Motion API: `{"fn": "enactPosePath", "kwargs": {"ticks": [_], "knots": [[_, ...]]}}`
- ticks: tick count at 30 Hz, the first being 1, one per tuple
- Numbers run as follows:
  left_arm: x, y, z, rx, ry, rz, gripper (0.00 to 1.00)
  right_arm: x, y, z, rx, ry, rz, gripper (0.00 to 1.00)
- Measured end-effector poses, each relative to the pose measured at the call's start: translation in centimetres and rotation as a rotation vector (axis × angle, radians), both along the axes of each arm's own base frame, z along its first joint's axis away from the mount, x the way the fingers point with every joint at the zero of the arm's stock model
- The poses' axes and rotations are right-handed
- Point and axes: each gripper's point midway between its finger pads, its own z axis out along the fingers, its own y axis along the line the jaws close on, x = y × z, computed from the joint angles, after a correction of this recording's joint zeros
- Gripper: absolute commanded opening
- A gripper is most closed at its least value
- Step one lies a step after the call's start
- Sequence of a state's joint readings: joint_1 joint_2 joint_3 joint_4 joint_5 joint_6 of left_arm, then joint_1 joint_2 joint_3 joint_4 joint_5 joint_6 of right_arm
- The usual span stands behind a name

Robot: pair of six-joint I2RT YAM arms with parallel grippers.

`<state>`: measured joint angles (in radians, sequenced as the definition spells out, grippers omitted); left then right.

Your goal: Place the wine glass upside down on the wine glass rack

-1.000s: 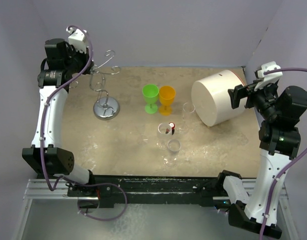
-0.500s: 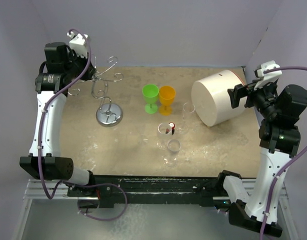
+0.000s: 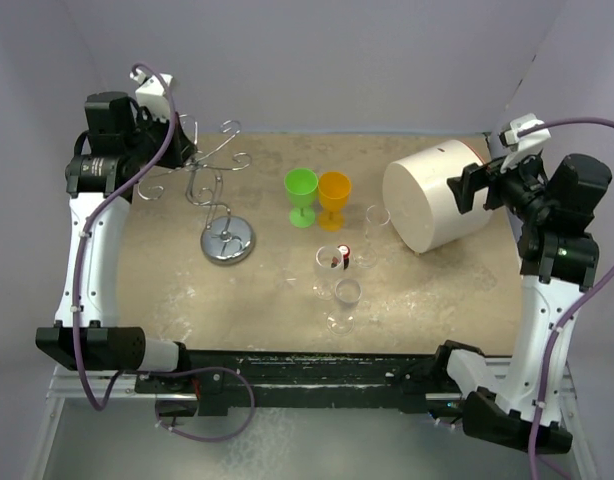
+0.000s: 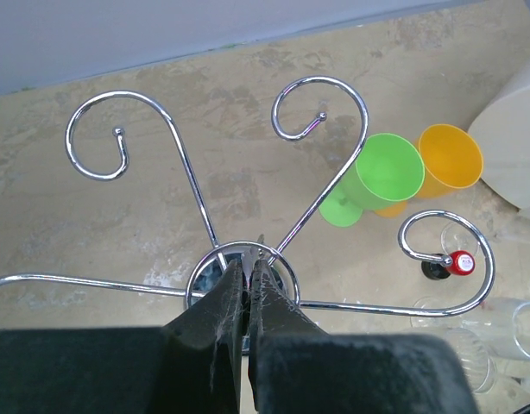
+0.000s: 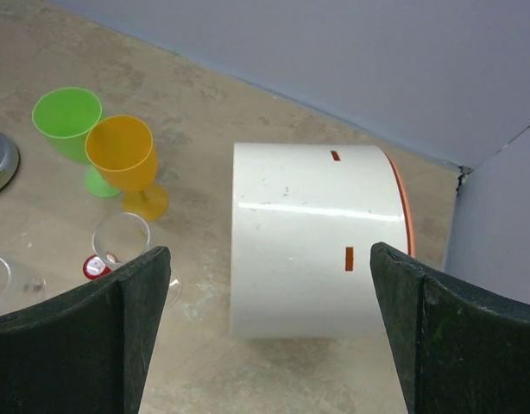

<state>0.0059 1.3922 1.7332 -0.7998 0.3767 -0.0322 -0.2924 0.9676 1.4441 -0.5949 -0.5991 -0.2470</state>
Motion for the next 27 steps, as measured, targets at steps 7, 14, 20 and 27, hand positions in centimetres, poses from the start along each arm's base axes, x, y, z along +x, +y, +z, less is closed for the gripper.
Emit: {"fn": "enactPosePath", "kwargs": {"ticks": [7,14,20,27], "knots": [[-0.9,-0.5,-0.2,-0.018,-0.036,-0.024,0.0,1.5,2.1,-2.3,0.0,0.083,0.083,1.0],[-1.9,-1.6,-0.3,-0.012,-0.088,-0.083,0.12,1.5,4.6,-4.1,-0.033,0.142,0.168,1.0],[-2.2,-2.0,0.3,-0.021,-0.137,-0.108,0.29,2.0,6.6,-7.7,-0.058,0.239,0.235,1.0],[-2.4,-2.2,1.1,-0.022,-0.179,-0.118,0.56,1.6,8.0,-11.4,-0.065,0.33,0.287,0.96]]}}
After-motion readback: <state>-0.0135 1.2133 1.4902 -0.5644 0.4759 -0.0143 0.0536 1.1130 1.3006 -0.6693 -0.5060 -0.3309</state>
